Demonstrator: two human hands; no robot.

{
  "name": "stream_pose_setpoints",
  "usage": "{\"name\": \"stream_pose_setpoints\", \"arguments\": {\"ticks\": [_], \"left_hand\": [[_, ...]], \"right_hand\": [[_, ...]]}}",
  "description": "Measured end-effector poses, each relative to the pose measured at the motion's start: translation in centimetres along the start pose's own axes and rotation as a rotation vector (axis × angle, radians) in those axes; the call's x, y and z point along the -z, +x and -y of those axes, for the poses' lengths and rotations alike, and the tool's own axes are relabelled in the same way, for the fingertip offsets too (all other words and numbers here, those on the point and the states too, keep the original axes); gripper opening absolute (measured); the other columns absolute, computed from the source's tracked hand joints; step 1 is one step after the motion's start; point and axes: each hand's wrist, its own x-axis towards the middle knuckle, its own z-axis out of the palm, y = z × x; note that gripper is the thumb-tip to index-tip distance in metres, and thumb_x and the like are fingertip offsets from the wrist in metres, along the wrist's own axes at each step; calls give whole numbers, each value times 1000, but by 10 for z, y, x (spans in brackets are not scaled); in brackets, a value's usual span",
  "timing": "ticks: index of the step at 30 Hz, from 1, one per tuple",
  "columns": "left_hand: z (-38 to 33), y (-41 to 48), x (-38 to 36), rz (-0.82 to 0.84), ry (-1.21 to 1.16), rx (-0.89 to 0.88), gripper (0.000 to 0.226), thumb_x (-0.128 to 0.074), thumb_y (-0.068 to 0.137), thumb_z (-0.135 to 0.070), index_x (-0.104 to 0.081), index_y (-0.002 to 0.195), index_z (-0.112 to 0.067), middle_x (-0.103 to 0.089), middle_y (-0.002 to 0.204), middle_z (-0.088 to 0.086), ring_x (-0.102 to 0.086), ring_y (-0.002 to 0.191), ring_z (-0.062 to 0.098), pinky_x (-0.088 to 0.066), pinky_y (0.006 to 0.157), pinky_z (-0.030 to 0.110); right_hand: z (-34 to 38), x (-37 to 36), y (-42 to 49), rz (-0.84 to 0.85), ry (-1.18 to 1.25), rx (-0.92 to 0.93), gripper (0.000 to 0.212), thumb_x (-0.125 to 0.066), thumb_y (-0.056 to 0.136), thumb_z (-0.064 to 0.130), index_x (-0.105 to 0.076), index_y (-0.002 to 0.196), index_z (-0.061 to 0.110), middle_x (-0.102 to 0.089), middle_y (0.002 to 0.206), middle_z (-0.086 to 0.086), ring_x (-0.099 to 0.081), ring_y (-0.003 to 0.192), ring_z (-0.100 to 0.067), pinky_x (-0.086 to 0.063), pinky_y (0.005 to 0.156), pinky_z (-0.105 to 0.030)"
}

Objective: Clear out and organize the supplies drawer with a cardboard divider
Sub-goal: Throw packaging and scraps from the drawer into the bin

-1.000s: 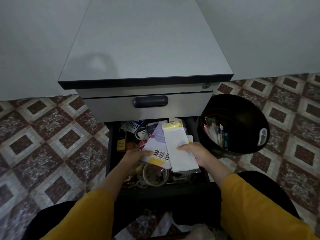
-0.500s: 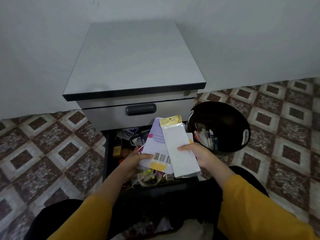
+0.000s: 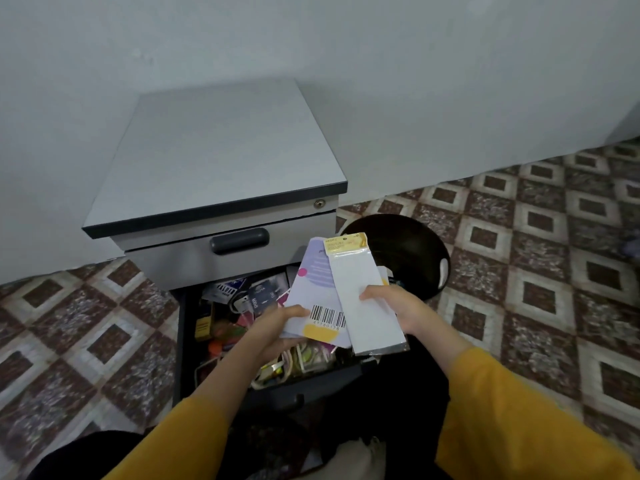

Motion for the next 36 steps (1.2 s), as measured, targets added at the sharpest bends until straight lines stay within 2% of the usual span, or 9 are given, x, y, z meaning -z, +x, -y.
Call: {"name": "stream_pose_setpoints", "arguments": {"ticks": [7, 12, 15, 20, 26, 29, 31, 34, 36], "left_hand": [[-8, 24, -69, 118, 116, -31, 27, -56, 83, 13, -55, 109, 4, -63, 108, 20, -64, 85, 26, -58, 64, 31], [-10, 61, -103, -38, 299, -75, 32, -70, 77, 3, -55, 105, -5, -65, 98, 11, -63, 79, 22, -51, 64, 29], [-13, 88, -119, -102, 405, -102, 39, -74, 74, 2, -54, 107, 0, -64, 102, 12, -62, 88, 27, -51, 74, 34], [-21, 130, -136, -108, 509, -124, 56, -69, 80, 1, -40, 128, 2, -53, 114, 10, -54, 112, 32, -45, 85, 34], [-29, 166, -136, -249, 762, -193, 58, -76, 78, -16, -45, 124, 1, -54, 123, 16, -53, 111, 32, -44, 86, 36], [-33, 181, -134, -249, 808, -210, 55, -76, 77, -19, -50, 121, 2, -58, 122, 17, -56, 109, 31, -46, 88, 37], [-34, 186, -134, -195, 873, -200, 65, -73, 80, -20, -41, 133, 3, -52, 131, 18, -52, 116, 32, -43, 91, 38], [-32, 187, -132, -110, 1031, -182, 88, -65, 88, -19, -5, 149, -4, -21, 154, 15, -29, 137, 31, -32, 106, 38], [-29, 184, -129, -67, 1084, -179, 84, -61, 90, -19, -3, 150, -9, -12, 157, 11, -20, 142, 29, -25, 112, 37]], "right_hand": [[16, 61, -9, -121, 43, 61, 18, -55, 85, -1, -61, 101, 0, -66, 100, -16, -63, 87, -30, -51, 74, -37], [24, 99, 2, -187, 48, 60, 21, -58, 85, -1, -60, 106, 1, -66, 104, -14, -63, 94, -31, -52, 77, -38], [25, 113, 19, -298, 8, 35, 27, -63, 81, 2, -60, 107, -2, -65, 109, -16, -62, 98, -34, -51, 86, -44], [29, 127, 50, -402, 11, 29, 23, -62, 79, 4, -57, 102, 1, -64, 99, -13, -60, 79, -25, -48, 62, -31], [46, 135, 84, -508, 16, 44, 10, -58, 81, -4, -52, 75, 1, -56, 95, -12, -51, 91, -30, -46, 76, -38], [52, 137, 100, -548, 53, 57, 8, -59, 80, -6, -55, 85, -1, -53, 102, -11, -48, 92, -27, -41, 64, -30], [50, 140, 108, -560, 35, 64, 12, -61, 79, -4, -56, 90, -3, -54, 107, -12, -50, 97, -30, -41, 71, -33], [39, 149, 115, -523, -128, 40, 60, -63, 83, 2, -38, 138, 0, -37, 144, -16, -42, 125, -37, -43, 93, -44], [32, 154, 114, -521, -194, 44, 71, -63, 84, 2, -26, 146, 5, -20, 154, -12, -31, 135, -36, -38, 105, -45]]}}
